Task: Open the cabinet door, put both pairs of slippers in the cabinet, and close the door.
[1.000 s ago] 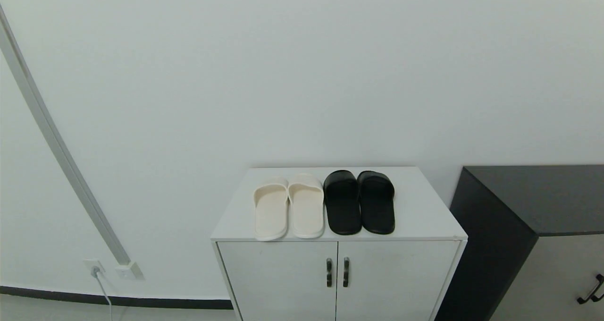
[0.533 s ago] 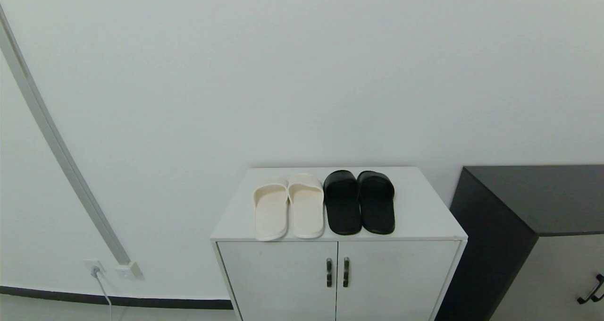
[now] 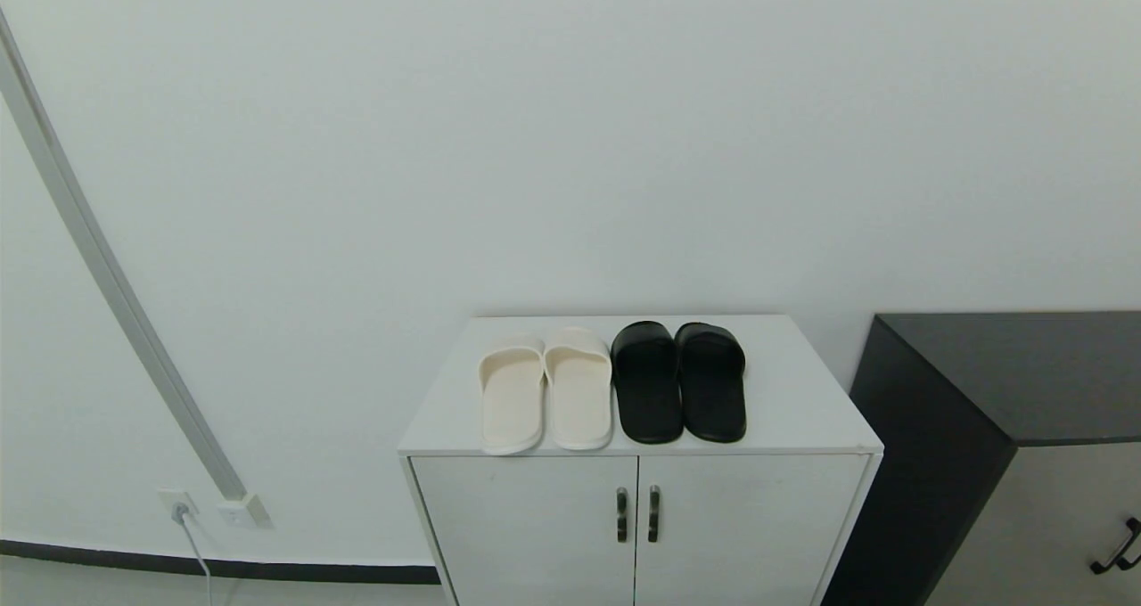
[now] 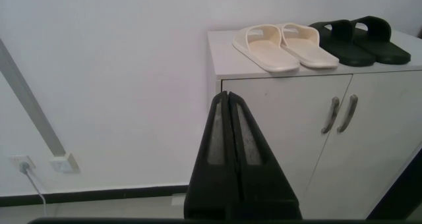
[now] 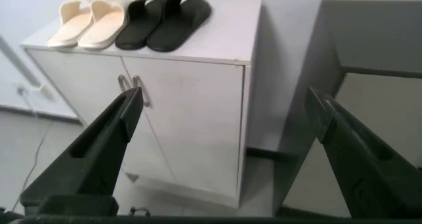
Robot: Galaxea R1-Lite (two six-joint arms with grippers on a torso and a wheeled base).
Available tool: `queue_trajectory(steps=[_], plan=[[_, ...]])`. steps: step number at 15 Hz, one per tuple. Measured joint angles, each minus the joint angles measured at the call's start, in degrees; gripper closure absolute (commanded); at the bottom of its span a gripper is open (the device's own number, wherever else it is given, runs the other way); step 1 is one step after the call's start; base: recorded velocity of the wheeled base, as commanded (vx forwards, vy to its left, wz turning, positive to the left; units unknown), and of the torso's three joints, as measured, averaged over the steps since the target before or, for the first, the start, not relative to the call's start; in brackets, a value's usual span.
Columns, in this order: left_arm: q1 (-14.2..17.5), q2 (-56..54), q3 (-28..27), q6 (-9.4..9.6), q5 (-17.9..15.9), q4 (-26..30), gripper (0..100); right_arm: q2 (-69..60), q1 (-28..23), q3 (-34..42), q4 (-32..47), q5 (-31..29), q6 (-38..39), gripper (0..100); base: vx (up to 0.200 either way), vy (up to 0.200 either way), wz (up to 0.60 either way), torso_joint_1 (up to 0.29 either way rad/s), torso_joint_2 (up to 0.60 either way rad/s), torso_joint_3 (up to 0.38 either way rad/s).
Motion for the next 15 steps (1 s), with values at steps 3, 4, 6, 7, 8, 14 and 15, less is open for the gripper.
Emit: queue_trajectory(steps=[3, 4, 6, 7, 8, 14, 15], plan=[[0.0, 0.0, 0.0, 0.88, -0.02, 0.0, 100, 13.59, 3.69, -1.01, -8.42, 0.76, -0.12, 0, 0.0, 0.0, 0.0, 0.0, 0.0, 0.0], [0.0, 0.0, 0.0, 0.76, 0.0, 0.0, 100, 18.6, 6.28, -1.87, -10.75, -0.24, 0.46, 0, 0.0, 0.0, 0.0, 0.0, 0.0, 0.0], [0.0, 0.0, 0.0, 0.66, -0.02, 0.02, 100, 28.21, 14.34, -5.07, -15.64, -4.96, 4.56, 0, 0.0, 0.0, 0.0, 0.0, 0.0, 0.0], [0.0, 0.0, 0.0, 0.62, 0.0, 0.02, 100, 33.19, 19.74, -7.69, -18.12, -8.98, 7.19, 0, 0.0, 0.0, 0.0, 0.0, 0.0, 0.0], [0.0, 0.0, 0.0, 0.46, 0.04, 0.02, 100, 38.1, 24.98, -11.37, -19.81, -13.37, 9.52, 0, 0.0, 0.0, 0.0, 0.0, 0.0, 0.0], [0.0, 0.0, 0.0, -0.26, 0.06, 0.0, 100, 62.74, 41.68, -33.07, -21.09, -30.82, 18.27, 0, 0.0, 0.0, 0.0, 0.0, 0.0, 0.0], [-0.04, 0.0, 0.0, -0.26, 0.06, 0.04, 100, 66.38, 42.23, -35.78, -21.11, -32.71, 18.99, 0, 0.0, 0.0, 0.0, 0.0, 0.0, 0.0]])
